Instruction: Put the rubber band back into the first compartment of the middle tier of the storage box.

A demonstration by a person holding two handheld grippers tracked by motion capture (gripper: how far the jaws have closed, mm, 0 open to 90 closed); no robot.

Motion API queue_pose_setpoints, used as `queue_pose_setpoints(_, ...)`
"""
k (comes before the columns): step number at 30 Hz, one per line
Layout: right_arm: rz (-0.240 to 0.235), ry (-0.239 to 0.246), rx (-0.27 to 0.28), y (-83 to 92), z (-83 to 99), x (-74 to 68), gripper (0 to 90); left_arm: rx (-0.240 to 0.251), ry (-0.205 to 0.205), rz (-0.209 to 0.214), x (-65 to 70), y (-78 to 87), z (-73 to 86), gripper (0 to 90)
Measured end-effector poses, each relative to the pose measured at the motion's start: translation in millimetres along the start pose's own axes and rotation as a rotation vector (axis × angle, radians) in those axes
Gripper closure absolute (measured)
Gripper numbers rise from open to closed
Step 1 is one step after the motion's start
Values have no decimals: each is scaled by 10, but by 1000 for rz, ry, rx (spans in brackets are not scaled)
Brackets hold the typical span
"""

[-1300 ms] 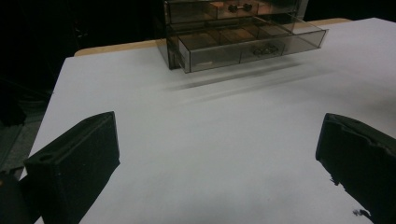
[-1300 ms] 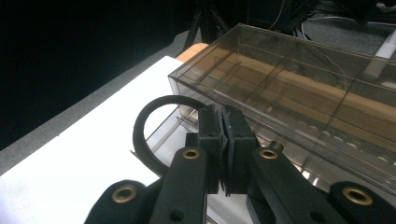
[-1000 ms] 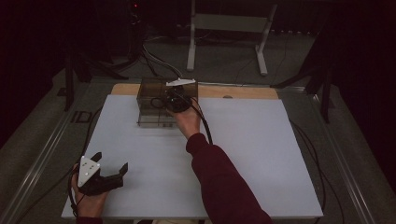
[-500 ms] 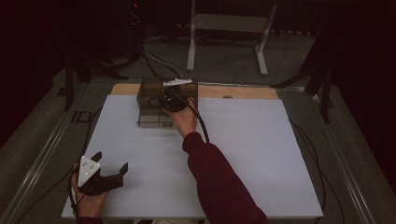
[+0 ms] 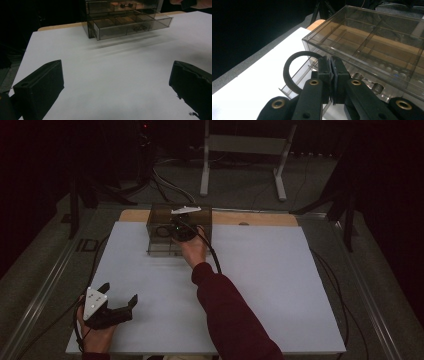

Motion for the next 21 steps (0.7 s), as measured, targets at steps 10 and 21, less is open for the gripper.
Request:
queue_pose_setpoints(10,0,7,-14,-83,50,-55,882,4,5,0,-3,3,0,4)
queue_pose_setpoints(21,2,6,-32,-151,104,-74,881,5,4,2,2,3,-2,4)
Point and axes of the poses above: each handheld gripper's, and its own axes: y roughly backward along the jaws, z roughly out of its underside, x roughly to its right, the point moved 2 cm from there along -y, roughly forward along the jaws, and after that the axes turned 4 degrees about z, right-handed, at the moved point
